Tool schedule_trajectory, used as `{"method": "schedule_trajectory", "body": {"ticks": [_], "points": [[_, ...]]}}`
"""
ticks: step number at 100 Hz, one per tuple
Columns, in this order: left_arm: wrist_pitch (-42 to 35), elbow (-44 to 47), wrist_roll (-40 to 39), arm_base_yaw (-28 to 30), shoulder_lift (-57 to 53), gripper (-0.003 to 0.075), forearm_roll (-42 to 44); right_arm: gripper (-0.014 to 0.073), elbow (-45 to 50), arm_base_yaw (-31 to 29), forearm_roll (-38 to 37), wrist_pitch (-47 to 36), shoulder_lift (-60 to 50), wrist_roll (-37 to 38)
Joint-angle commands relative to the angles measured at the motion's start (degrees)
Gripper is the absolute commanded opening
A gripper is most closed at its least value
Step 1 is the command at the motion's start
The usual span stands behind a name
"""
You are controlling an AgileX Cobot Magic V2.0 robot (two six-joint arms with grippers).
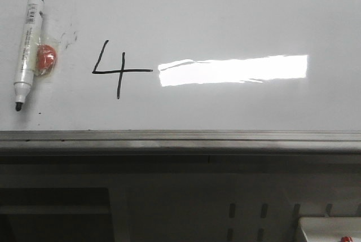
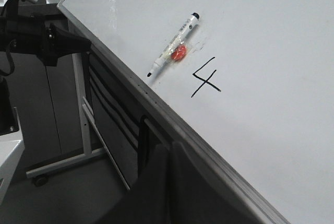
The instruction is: Write number 4 on whiteboard
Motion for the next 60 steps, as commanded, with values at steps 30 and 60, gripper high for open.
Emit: {"method": "schedule_trajectory", "body": {"ticks": [30, 60], "points": [[-2.98, 1.90, -0.04, 0.05, -1.43, -0.0020, -0.61, -0.0064, -1.55, -0.56, 0.51, -4.02, 0.33, -0.07], [-2.98, 1.90, -0.04, 0.05, -1.43, -0.0020, -0.61, -0.0064, -1.42, -18.40, 3.89, -5.10, 0.58, -6.53]]}}
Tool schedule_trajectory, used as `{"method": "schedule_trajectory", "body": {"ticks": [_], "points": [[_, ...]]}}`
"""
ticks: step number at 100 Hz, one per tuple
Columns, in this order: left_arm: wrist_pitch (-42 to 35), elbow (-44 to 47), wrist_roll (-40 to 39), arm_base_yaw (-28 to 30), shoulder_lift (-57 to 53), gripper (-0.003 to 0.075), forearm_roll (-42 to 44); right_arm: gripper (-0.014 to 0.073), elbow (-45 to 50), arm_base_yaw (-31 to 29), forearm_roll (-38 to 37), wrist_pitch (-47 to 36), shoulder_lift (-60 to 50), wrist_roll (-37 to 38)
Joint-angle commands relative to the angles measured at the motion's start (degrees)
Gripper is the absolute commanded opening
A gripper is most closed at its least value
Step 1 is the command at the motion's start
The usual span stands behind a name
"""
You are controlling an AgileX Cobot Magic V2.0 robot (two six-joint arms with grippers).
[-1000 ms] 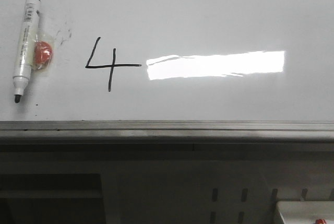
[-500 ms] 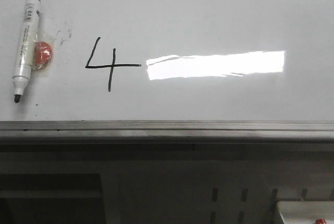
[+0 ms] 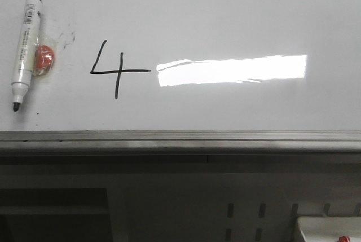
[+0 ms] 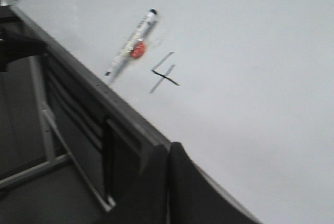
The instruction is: Write number 4 on whiteboard
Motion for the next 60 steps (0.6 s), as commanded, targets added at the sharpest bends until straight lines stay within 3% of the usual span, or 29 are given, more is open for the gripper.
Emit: {"method": "schedule_trajectory", "body": {"ticks": [1, 21, 33, 60], "points": [[-2.98, 1.90, -0.04, 0.05, -1.43, -0.0020, -0.61, -0.0064, -1.31, -7.17, 0.79, -5.20, 0.58, -3.09], [-2.98, 1.90, -0.04, 0.05, -1.43, -0.0020, -0.61, -0.0064, 2.44, -28.06, 2.00, -11.47, -0.25, -3.08], [-2.98, 1.90, -0.04, 0.05, -1.43, -0.0020, -0.61, -0.0064, 7.70, -37.03, 5.30, -13.39, -3.70, -3.08], [-2.98, 1.90, -0.04, 0.05, -1.43, -0.0020, -0.61, -0.0064, 17.08, -44.18, 6.59, -8.42, -13.56, 2.07]]}}
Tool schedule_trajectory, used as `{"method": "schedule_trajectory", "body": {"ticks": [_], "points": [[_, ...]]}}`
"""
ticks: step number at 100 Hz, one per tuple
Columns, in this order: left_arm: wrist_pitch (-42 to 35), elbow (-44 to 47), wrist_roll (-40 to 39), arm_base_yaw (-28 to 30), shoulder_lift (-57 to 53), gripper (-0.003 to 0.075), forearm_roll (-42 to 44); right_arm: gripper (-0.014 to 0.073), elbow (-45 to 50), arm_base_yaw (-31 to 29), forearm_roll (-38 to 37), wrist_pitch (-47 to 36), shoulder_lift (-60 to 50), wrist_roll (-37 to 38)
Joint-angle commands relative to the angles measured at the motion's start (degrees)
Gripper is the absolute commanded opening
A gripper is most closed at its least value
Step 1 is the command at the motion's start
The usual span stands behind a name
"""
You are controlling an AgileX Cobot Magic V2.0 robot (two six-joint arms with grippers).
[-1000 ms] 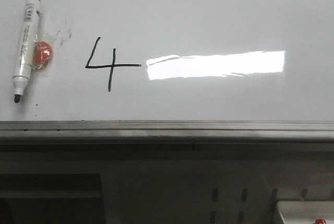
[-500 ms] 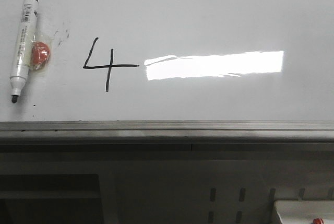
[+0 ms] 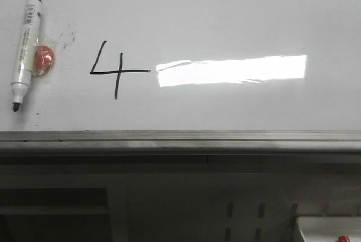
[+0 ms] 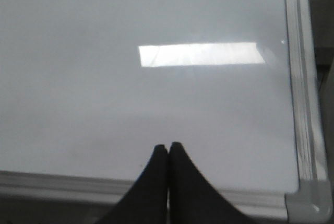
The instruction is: Write number 4 on whiteboard
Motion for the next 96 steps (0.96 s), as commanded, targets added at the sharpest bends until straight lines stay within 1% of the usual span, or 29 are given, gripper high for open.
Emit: {"method": "schedule_trajectory", "body": {"ticks": [1, 6, 27, 96], "points": [[-2.98, 1.90, -0.04, 0.05, -1.43, -0.0020, -0.61, -0.0064, 1.36, -1.09, 0.29, -2.58, -1.47, 2.30], [-2.98, 1.90, -0.04, 0.05, -1.43, -0.0020, -0.61, -0.0064, 1.35, -1.09, 0.28, 1.23, -1.47, 2.44], [-2.98, 1.90, -0.04, 0.05, -1.43, -0.0020, -0.61, -0.0064, 1.35, -1.09, 0.28, 8.74, -1.47, 2.44], [-2.98, 1.90, -0.04, 0.05, -1.43, -0.0020, -0.61, -0.0064, 1.35, -1.09, 0.28, 8.72, -1.47, 2.44]]}}
